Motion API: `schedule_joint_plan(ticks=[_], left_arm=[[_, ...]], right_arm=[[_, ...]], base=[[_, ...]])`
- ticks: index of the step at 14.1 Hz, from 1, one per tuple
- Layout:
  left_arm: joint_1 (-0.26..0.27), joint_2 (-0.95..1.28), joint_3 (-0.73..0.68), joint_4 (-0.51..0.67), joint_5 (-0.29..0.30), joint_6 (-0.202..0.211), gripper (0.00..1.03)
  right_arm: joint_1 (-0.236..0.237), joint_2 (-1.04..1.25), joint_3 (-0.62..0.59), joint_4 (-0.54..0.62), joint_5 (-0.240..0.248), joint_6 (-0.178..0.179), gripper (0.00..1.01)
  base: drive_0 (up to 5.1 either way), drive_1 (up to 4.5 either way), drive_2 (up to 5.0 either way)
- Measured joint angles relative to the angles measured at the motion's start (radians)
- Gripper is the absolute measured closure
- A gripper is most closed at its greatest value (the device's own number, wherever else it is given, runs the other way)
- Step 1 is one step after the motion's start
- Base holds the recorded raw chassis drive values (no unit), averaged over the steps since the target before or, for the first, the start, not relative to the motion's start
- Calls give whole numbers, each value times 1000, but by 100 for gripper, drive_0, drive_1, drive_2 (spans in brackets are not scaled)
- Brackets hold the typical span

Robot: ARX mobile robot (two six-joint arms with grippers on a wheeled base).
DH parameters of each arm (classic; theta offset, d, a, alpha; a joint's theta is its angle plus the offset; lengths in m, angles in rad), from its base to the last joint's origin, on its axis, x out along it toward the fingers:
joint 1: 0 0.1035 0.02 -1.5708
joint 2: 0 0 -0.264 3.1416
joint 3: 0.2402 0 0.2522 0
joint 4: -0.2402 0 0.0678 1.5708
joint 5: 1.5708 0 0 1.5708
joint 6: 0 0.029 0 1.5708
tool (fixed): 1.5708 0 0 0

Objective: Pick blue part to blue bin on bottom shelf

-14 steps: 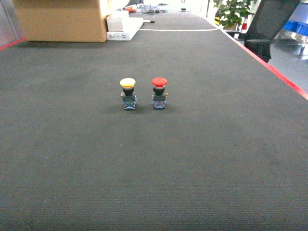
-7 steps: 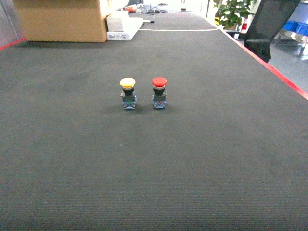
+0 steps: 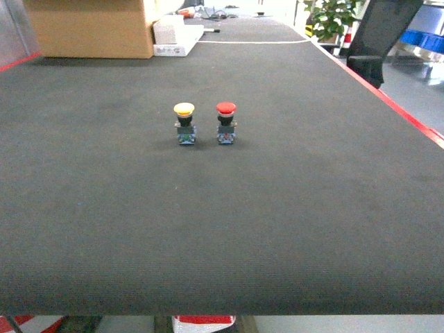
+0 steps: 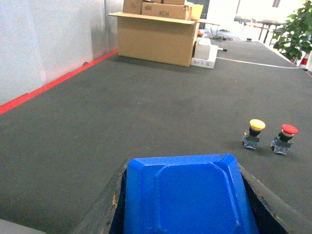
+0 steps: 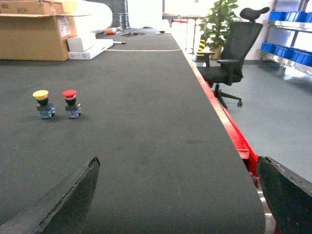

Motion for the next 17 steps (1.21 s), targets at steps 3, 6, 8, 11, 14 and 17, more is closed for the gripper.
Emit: schedule_joint_plan(ticks=[3, 6, 8, 11, 14, 17], left_arm=[[2, 3, 0, -1, -2, -3, 59], [0, 3, 0, -1, -1, -14, 59], [0, 3, 0, -1, -1, -14, 59], [0, 3, 0, -1, -1, -14, 59], [0, 3, 0, -1, -1, -14, 59], [0, 3, 0, -1, -1, -14, 59]], right_arm=[[0, 0, 0, 1, 0, 0, 3], [0, 0, 0, 1, 0, 0, 3], [0, 0, 0, 1, 1, 0, 3], [0, 0, 0, 1, 0, 0, 3], [0, 0, 0, 1, 0, 0, 3], [0, 0, 0, 1, 0, 0, 3]], base=[[-179, -179, -179], [-155, -155, -155], [-153, -153, -153], [-159, -159, -159], [-150, -150, -150], [-156, -156, -156]])
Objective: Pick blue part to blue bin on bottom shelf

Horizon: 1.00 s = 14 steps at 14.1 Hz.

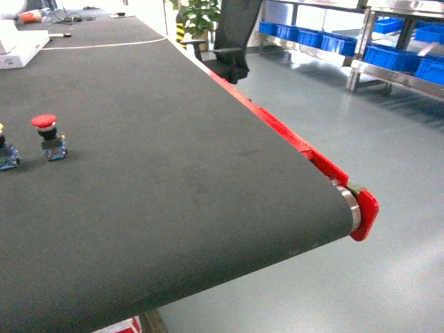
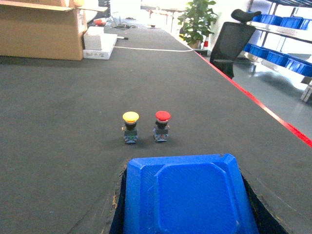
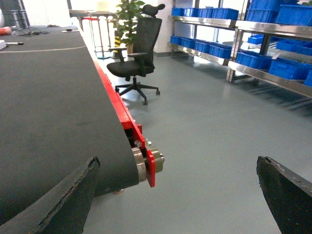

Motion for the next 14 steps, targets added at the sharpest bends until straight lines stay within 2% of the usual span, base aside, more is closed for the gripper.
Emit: schedule_joint_plan(ticks=[14], left_arm=[[0, 0, 0, 0, 0, 0, 59]], right_arm=[[0, 0, 0, 0, 0, 0, 3]], base=[[-155, -155, -155]])
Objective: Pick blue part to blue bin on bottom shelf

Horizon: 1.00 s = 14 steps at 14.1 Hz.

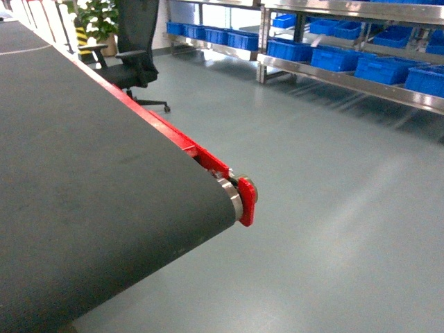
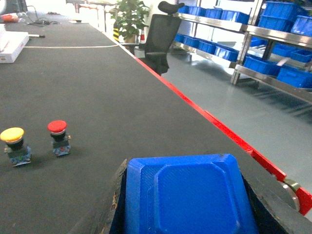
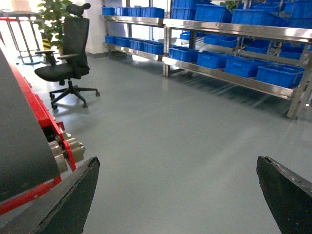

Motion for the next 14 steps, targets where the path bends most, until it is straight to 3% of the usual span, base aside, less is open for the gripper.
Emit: schedule_joint_plan(ticks=[14], left_arm=[[0, 0, 0, 0, 1, 0, 59]], right_arm=[[0, 0, 0, 0, 0, 0, 3]], base=[[-157, -157, -157]])
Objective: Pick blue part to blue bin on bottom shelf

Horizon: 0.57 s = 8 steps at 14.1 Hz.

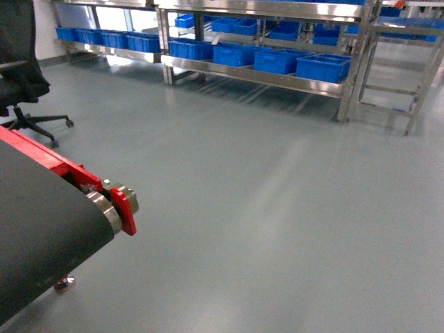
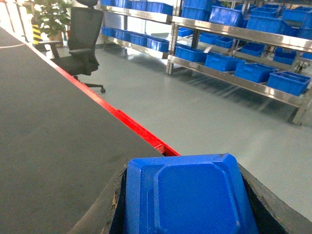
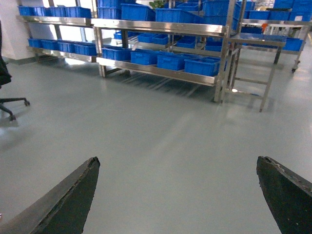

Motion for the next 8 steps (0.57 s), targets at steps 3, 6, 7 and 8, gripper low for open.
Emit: schedule_joint_plan(ticks=[3, 6, 7, 8], left_arm=[[0, 0, 0, 0, 0, 0, 59], [0, 0, 0, 0, 0, 0, 59], [0, 0, 0, 0, 0, 0, 59], [0, 0, 0, 0, 0, 0, 59]], right_arm=[[0, 0, 0, 0, 0, 0, 3], [0, 0, 0, 0, 0, 0, 3], [0, 0, 0, 0, 0, 0, 3], [0, 0, 0, 0, 0, 0, 3]], base=[[-152, -152, -152], [-159, -159, -159], [-160, -160, -160], [-151, -151, -151]])
